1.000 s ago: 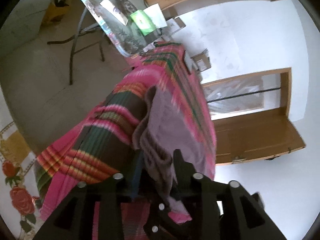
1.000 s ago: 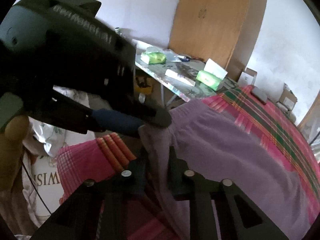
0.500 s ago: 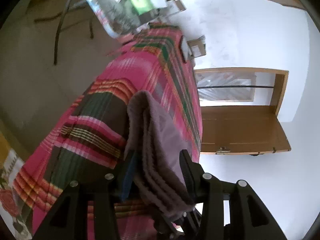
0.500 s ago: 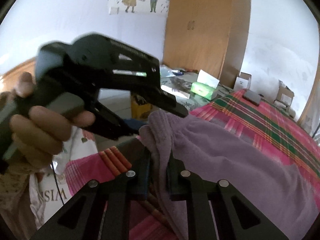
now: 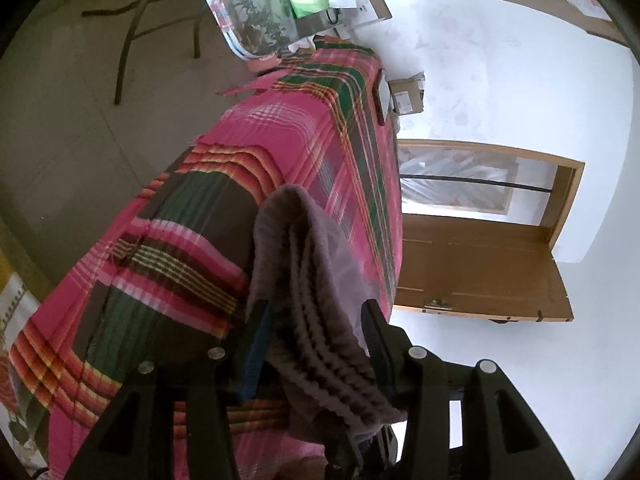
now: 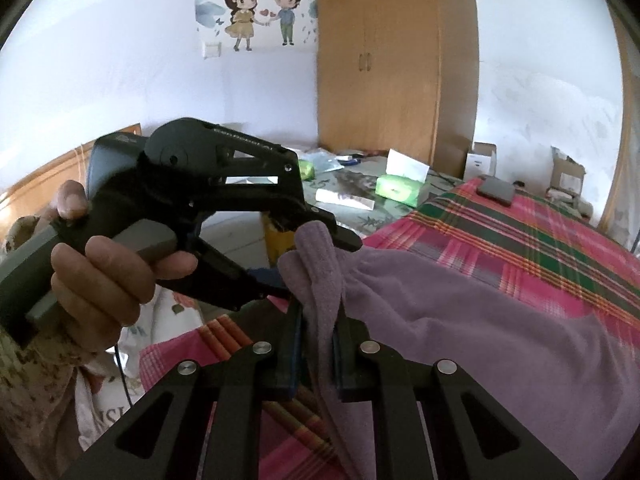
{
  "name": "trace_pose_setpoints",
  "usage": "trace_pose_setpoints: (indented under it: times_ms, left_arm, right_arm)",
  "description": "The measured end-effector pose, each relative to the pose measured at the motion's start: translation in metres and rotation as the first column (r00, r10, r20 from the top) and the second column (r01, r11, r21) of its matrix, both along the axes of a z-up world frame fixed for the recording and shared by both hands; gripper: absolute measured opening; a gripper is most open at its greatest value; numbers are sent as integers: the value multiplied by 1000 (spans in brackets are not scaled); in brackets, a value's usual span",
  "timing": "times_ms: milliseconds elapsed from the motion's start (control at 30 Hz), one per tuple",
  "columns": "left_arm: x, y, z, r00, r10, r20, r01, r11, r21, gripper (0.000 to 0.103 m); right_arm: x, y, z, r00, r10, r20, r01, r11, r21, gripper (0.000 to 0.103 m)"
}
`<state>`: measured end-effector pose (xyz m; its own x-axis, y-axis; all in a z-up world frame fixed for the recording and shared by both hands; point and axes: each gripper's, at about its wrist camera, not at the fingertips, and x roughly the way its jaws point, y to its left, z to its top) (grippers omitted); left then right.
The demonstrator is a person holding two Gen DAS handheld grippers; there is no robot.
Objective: Fold clothes
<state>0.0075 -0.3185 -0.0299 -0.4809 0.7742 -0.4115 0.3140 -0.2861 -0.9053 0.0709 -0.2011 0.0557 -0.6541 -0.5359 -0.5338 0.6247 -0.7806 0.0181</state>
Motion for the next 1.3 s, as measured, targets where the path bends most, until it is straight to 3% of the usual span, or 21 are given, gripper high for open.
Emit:
trace_pose_setpoints:
  times_ms: [267,433,533,800,933,1000,1133,1300]
  left_arm:
    - [-4,2,5,1000,-14,-6,14,1000,17,47]
    - [18,-19,17,996,68,-51,-67,998,19,48]
    - [27,-23,11,997,79,-24,-79,997,0,51]
    - [21,-11,-18,998,59,11,-59,988,142,55]
    - [17,-14,-18,996,89,-29,-82,977,197,55]
    - [18,-18,-21,990,133,-50,-115,958,262,61]
    - [16,-19,-23,987,155,-51,-137,958,252,64]
    - [5,-10,-20,993,106,-61,-88,965,246,64]
  right_arm:
    - [2,8,5,999,-26,-26,25,999,-41,12]
    - [1,8,6,999,-32,-32,31,999,-42,12]
    - [0,10,7,999,-42,-33,40,998,-54,12]
    - [0,9,6,999,-40,-34,39,998,-49,12]
    - [0,8,5,999,-36,-31,35,998,-45,12]
    - [0,7,5,999,-33,-30,32,999,-44,12]
    - [0,6,4,999,-26,-27,25,999,-42,12]
    - [1,6,4,999,-22,-29,20,999,-42,12]
